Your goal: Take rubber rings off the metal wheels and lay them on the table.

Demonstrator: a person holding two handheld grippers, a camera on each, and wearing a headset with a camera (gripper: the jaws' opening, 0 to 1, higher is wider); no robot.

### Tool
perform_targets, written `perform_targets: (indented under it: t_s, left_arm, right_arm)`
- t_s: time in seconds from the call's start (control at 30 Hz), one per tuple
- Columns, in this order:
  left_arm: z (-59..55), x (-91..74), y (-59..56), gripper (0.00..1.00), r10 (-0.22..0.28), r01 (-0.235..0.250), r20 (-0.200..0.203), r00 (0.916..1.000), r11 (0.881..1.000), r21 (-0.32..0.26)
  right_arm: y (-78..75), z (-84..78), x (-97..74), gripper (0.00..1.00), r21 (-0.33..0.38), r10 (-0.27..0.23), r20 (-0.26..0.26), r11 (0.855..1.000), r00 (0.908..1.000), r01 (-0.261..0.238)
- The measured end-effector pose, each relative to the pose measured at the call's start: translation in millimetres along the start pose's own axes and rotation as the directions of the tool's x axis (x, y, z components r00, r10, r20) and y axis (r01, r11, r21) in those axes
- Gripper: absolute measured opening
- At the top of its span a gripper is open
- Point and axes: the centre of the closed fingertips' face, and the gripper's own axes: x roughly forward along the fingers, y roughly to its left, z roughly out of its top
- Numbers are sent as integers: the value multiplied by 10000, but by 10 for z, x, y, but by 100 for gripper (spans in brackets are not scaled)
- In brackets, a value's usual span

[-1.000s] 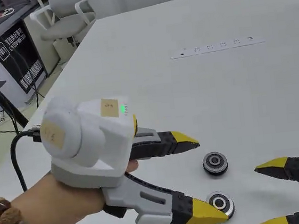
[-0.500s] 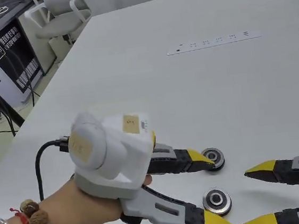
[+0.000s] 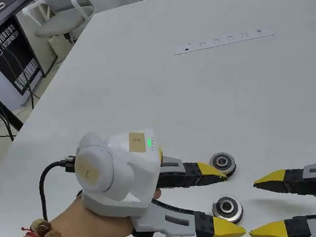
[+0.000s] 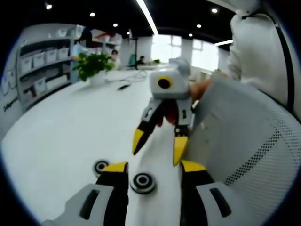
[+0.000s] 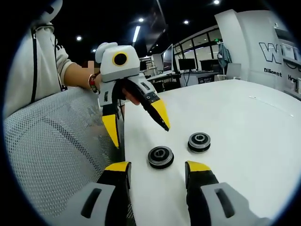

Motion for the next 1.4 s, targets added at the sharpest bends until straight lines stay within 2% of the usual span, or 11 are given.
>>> perform_targets:
  t_s: [0.33, 0.5, 0.63, 0.9, 0.93, 1.03, 1.1, 1.23, 1.27, 1.3, 1.4]
  left_arm:
    - [-94, 38, 81, 37, 202, -194, 164, 9997, 9989, -435]
    - [-203, 74, 105, 34, 226, -231, -139, 9996, 9991, -344]
    - [-200, 92, 120, 29, 281, -283, -49, 9996, 9989, -380]
    - [-323, 141, 170, 23, 451, -466, -440, 9980, 9983, -338]
    - [-345, 146, 167, 23, 437, -451, -562, 9975, 9987, -227]
    - [-353, 142, 177, 22, 441, -453, -562, 9974, 9988, -208]
    - [-362, 147, 188, 20, 462, -453, -559, 9974, 9988, 180]
    - [-348, 146, 180, 16, 510, -505, -513, 9974, 9987, 107]
    - [-368, 130, 201, 15, 613, -566, -668, 9959, 9960, 692]
    - [-379, 126, 171, 15, 490, -418, -706, 9963, 9941, 1004]
    - [-361, 132, 177, 15, 514, -471, -638, 9966, 9965, 685]
  right_arm:
    - [-12, -6, 29, 40, -71, 3, -29, 10000, 10000, -3]
    - [-9, -41, 51, 38, -284, 29, -241, 9996, 9997, -35]
    - [-11, -73, 75, 36, -318, 75, -331, 9995, 9994, -86]
    - [-46, -119, 153, 32, -604, 122, -678, 9980, 9976, -163]
    - [-50, -124, 154, 32, -652, 123, -718, 9977, 9973, -170]
    - [-68, -137, 168, 30, -832, 154, -868, 9963, 9961, -227]
    - [-75, -160, 184, 29, -1038, 170, -1046, 9942, 9944, -279]
    - [-70, -158, 203, 28, -1127, 312, -1117, 9927, 9933, -439]
    - [-67, -156, 208, 28, -1189, 343, -1156, 9917, 9927, -481]
    - [-64, -151, 212, 28, -1193, 358, -1150, 9916, 9927, -496]
    - [-55, -145, 235, 28, -1188, 456, -1146, 9911, 9924, -592]
